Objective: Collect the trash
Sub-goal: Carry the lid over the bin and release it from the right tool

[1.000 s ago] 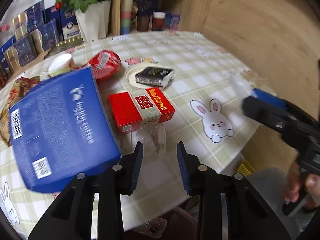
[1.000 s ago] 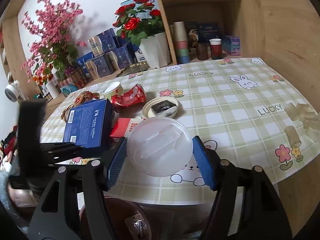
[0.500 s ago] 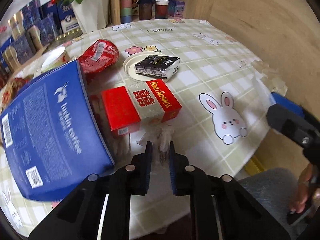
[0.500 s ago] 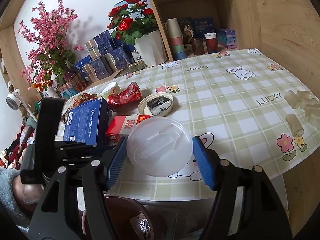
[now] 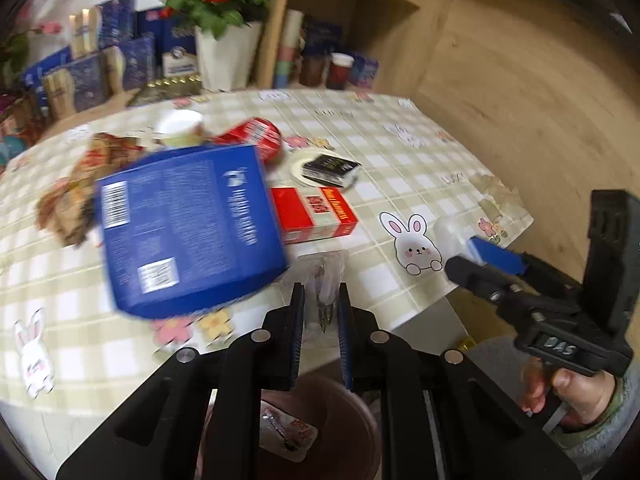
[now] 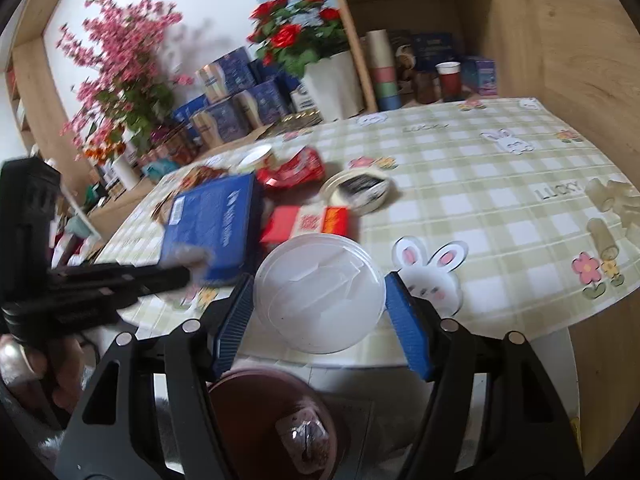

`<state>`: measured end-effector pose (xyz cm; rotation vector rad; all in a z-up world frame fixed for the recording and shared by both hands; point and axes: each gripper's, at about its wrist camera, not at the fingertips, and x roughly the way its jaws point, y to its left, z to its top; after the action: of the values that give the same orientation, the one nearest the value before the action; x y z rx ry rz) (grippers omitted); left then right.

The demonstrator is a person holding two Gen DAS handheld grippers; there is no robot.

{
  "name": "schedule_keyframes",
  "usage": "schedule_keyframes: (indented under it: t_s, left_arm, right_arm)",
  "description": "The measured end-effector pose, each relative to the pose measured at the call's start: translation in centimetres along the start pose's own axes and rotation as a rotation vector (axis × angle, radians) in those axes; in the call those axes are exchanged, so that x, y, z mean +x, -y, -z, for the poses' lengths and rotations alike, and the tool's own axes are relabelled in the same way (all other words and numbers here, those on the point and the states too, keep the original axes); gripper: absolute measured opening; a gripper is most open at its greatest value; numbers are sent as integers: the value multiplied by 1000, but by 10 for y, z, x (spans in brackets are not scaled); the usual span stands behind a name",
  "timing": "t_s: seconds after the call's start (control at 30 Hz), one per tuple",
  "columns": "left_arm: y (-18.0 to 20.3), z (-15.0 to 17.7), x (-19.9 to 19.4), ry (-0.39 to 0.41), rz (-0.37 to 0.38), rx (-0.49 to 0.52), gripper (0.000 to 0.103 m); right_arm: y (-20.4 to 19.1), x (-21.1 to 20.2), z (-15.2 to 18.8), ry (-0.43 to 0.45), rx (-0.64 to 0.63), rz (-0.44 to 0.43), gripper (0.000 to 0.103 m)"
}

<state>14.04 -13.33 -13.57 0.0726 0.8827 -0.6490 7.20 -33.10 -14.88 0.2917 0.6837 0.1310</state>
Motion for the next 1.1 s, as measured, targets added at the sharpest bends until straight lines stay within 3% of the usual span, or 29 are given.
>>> schedule_keyframes:
  t_s: [0.3, 0.6, 0.9, 0.97, 1.1]
  left_arm:
    - [-42, 48, -69, 50, -77, -101, 16]
    - [-76, 92, -93, 57, -120, -202, 16]
    - [-81, 101, -96, 59, -117, -232, 16]
    - [-80, 101, -94, 57, -112, -229, 16]
    - [-75, 101, -90, 45, -101, -216, 16]
  right_arm:
    - [-63, 21, 52, -176, -152, -87, 67]
    - [-102, 56, 92, -336, -271, -105, 67]
    - [-98, 61, 93, -380, -232, -111, 68]
    - [-98, 58, 91, -371, -231, -109, 76]
    - [-97, 49, 80, -328, -221, -100, 82]
